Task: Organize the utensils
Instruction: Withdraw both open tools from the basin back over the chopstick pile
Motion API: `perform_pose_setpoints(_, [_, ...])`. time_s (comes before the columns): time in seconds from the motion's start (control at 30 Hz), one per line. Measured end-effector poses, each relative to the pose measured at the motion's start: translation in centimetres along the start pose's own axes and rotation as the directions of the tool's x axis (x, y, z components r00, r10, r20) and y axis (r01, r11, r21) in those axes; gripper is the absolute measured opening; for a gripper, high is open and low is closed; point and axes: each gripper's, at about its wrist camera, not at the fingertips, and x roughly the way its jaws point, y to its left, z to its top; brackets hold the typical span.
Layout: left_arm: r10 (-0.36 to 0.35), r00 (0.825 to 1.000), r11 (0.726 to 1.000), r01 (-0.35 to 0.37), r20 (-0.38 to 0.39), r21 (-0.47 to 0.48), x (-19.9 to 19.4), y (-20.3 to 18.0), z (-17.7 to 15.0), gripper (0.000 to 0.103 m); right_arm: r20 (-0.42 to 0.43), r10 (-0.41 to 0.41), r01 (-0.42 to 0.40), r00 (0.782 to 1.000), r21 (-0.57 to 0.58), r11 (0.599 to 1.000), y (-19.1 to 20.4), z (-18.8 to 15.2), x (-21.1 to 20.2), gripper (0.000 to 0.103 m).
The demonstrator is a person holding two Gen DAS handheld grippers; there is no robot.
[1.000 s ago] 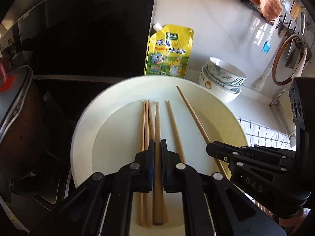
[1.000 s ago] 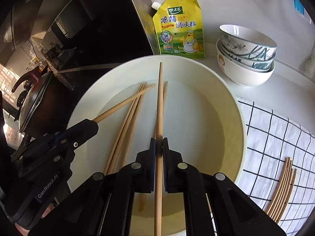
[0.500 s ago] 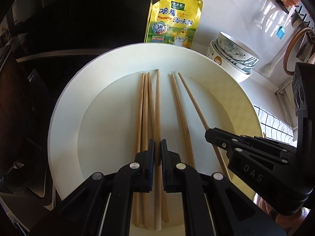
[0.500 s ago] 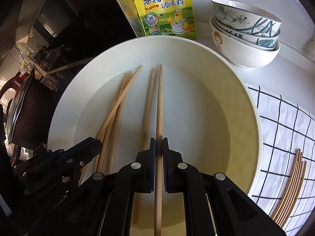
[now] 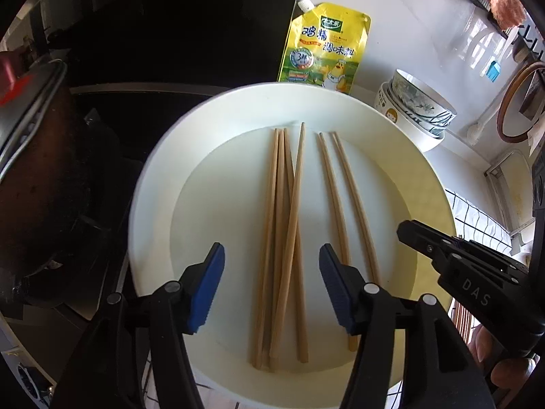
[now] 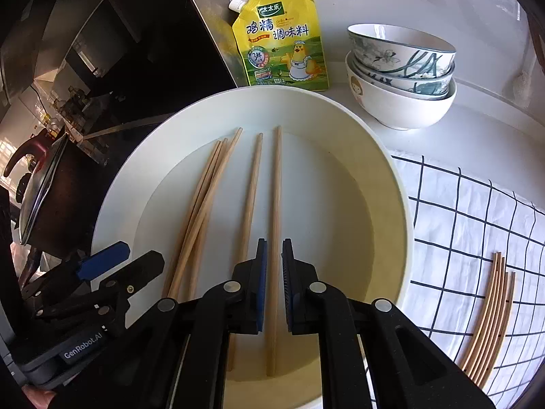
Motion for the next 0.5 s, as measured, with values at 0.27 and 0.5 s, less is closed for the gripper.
perform_pose_setpoints(0.27, [0.018, 0.999, 0.999, -0.020, 0.038, 0.050, -2.4, -1.6, -0.7, 0.061, 0.068, -0.005, 0.004, 0.998, 0.017, 1.000, -1.6, -2.5, -3.9, 0.014])
perform_pose_setpoints(0.5, [-0.029, 0.998, 0.994, 0.024, 0.047, 0.103, -3.8, -4.8, -2.0, 0.064, 0.087, -0.058, 0.052, 0.995, 0.066, 0.996, -5.2, -5.7, -7.0, 0.016])
